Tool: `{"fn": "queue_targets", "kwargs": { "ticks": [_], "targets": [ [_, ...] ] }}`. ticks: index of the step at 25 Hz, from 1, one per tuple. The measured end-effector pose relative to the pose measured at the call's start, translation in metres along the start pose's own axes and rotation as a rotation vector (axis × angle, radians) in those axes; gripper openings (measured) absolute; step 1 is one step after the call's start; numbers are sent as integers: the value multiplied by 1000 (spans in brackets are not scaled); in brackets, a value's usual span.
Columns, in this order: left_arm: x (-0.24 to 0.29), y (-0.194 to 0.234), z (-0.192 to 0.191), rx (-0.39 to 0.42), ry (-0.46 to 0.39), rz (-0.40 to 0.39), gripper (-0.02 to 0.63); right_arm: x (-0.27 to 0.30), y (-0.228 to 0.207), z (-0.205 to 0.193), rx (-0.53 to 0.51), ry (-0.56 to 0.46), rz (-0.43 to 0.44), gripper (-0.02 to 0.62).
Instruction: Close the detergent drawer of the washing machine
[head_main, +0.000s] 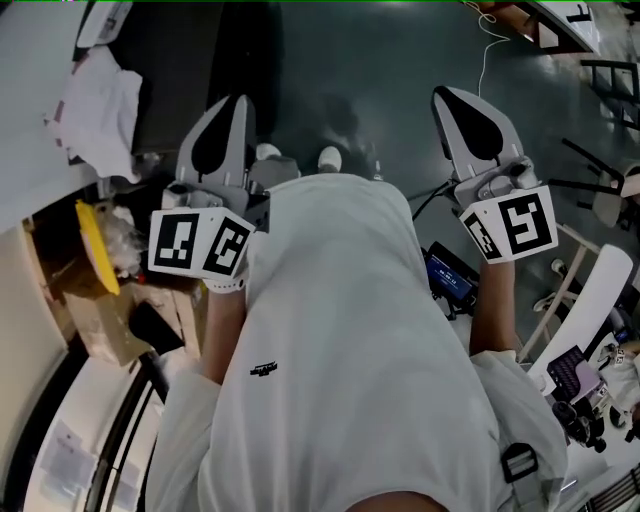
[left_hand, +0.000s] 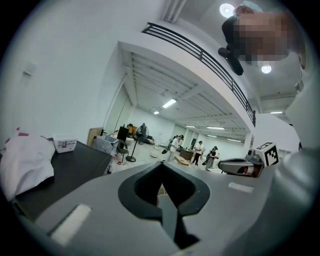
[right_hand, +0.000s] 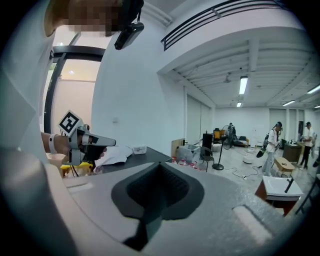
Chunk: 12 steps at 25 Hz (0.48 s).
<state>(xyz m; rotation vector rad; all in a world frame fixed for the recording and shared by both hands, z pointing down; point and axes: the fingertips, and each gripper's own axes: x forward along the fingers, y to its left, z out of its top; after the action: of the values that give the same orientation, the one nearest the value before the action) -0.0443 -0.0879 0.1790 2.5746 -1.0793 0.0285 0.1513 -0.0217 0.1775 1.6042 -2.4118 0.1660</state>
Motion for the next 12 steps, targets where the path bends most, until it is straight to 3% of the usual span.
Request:
{"fn": "queue_targets", "kwargs": {
  "ticks": [7, 12],
  "targets": [
    [5, -14, 18, 40, -29, -35, 14, -44, -21, 15, 77, -85, -174, 2],
    [4, -19, 19, 55, -41, -41, 14, -55, -22, 12, 58, -98, -214, 2]
  ]
}}
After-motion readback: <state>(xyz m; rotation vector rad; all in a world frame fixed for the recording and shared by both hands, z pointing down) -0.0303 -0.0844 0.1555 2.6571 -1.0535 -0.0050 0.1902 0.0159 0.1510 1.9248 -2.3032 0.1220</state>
